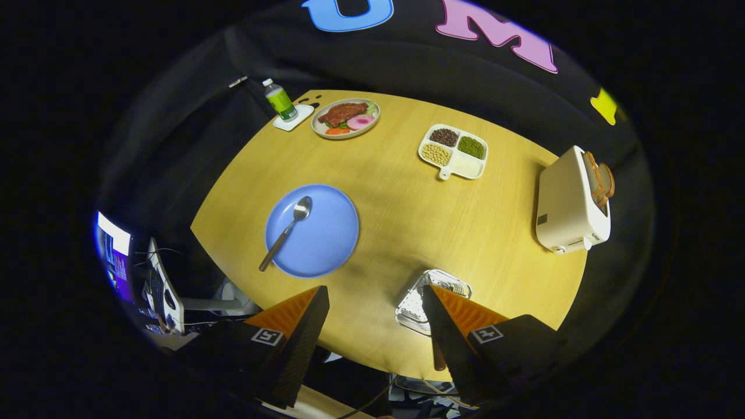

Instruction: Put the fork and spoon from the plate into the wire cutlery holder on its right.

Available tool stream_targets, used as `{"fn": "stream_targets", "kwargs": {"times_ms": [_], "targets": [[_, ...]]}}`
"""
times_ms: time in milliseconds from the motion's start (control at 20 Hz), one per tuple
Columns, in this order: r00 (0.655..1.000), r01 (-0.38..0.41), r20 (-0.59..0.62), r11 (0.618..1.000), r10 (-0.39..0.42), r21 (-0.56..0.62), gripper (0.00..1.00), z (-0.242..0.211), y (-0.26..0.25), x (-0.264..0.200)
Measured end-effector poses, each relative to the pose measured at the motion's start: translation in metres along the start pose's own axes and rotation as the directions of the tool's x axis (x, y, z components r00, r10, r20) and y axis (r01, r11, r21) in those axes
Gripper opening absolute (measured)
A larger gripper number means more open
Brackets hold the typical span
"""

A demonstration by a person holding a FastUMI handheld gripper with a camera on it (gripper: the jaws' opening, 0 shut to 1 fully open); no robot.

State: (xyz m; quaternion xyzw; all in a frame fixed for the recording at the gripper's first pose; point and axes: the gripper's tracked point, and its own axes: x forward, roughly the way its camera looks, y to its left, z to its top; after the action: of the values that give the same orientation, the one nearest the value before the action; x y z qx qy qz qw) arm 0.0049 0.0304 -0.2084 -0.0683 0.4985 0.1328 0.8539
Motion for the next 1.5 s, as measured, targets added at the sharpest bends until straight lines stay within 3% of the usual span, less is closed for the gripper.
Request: {"fn": "stream_targets", "kwargs": {"times_ms": [350, 800, 1150, 1500], "targets": [[0.998, -0.057, 0.014, 0.997, 0.057, 0.044, 1.0, 0.017, 0.079, 0.037], [0.996, -0.077, -0.046, 0.994, 0.081, 0.072, 1.0, 0.017, 0.133, 0.108], [0.989, -0.054, -0.135, 0.997, 0.061, 0.058, 1.0, 0.0, 0.156, 0.168], [0.978, -0.028, -0.199, 0.987, 0.06, 0.159, 0.95, -0.014, 0.157, 0.197]]}}
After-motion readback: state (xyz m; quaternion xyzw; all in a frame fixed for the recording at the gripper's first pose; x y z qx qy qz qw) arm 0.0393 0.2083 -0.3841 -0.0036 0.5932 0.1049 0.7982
